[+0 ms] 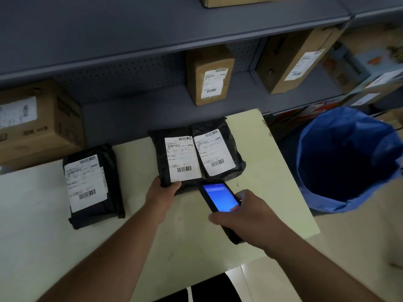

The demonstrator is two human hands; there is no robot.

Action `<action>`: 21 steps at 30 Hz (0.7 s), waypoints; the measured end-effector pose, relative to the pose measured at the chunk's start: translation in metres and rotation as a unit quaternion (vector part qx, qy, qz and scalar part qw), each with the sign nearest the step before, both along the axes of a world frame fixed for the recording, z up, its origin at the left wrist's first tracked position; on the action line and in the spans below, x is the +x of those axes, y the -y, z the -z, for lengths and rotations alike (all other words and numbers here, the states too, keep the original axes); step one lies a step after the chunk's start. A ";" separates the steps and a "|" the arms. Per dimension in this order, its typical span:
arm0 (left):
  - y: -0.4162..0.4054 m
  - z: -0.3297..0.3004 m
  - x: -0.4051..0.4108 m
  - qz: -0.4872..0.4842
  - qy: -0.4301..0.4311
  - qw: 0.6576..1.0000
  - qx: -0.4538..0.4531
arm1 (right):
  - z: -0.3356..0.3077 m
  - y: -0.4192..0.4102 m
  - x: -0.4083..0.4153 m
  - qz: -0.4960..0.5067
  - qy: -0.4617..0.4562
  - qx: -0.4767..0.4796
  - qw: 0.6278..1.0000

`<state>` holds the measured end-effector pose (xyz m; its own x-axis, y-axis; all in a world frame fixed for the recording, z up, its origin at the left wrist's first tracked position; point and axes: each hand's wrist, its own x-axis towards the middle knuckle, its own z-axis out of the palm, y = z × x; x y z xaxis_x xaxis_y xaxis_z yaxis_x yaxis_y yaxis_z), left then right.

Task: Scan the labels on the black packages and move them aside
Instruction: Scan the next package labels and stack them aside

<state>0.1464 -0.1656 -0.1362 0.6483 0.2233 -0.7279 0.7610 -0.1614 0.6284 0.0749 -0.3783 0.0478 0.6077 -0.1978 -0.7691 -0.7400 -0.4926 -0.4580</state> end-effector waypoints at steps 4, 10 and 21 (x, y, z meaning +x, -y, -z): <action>0.020 -0.008 0.006 0.012 -0.004 1.000 -0.008 | 0.002 0.012 -0.001 0.014 -0.001 -0.005 1.000; 0.037 -0.013 0.013 0.023 0.000 1.000 0.003 | 0.004 0.024 -0.004 0.036 0.002 -0.001 0.999; 0.040 -0.011 0.015 0.039 0.002 0.999 0.007 | 0.004 0.016 -0.007 0.035 0.006 -0.005 0.999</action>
<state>0.1612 -0.2055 -0.1253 0.6664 0.1820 -0.7231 0.7439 -0.2288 0.6280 0.0676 -0.3947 0.0433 0.6008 -0.2472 -0.7602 -0.7674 -0.4445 -0.4620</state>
